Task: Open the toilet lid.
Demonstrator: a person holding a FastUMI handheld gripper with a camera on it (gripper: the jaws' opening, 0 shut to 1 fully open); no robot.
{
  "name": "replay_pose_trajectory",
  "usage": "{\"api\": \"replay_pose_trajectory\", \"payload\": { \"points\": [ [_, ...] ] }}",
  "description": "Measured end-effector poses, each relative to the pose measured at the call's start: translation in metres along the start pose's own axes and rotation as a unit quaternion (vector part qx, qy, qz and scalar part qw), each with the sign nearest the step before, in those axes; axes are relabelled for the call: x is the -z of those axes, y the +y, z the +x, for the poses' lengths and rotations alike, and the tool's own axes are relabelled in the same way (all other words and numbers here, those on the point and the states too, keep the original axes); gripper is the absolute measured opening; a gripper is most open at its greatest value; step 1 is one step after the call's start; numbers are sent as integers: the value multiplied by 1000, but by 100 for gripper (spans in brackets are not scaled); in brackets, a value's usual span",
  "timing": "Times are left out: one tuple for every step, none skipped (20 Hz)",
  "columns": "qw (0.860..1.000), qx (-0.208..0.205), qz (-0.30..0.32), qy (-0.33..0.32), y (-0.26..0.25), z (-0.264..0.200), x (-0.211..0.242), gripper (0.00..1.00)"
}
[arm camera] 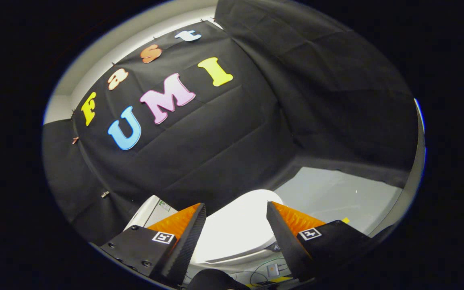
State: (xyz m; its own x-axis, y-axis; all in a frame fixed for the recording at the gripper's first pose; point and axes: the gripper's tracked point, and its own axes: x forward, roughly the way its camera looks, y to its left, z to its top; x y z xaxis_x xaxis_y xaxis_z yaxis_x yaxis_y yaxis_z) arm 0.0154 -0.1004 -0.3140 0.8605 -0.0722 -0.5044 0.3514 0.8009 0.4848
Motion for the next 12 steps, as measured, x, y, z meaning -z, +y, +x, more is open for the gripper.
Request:
{"api": "replay_pose_trajectory", "payload": {
  "points": [
    [1000,3,12,9,-9,3,10,96],
    [999,6,26,20,-18,9,19,96],
    [999,10,40,34,-28,16,30,96],
    [997,14,56,50,-37,22,42,96],
    [995,19,69,63,-47,29,53,96],
    [994,30,78,75,-58,37,63,96],
    [992,43,83,84,-70,45,74,96],
    [990,53,88,93,-81,53,85,96],
    [988,59,96,105,-90,59,97,96],
    [985,65,105,118,-97,64,108,95],
    [982,68,116,130,-105,70,118,94],
    [979,71,129,140,-111,70,130,94]
  ]
}}
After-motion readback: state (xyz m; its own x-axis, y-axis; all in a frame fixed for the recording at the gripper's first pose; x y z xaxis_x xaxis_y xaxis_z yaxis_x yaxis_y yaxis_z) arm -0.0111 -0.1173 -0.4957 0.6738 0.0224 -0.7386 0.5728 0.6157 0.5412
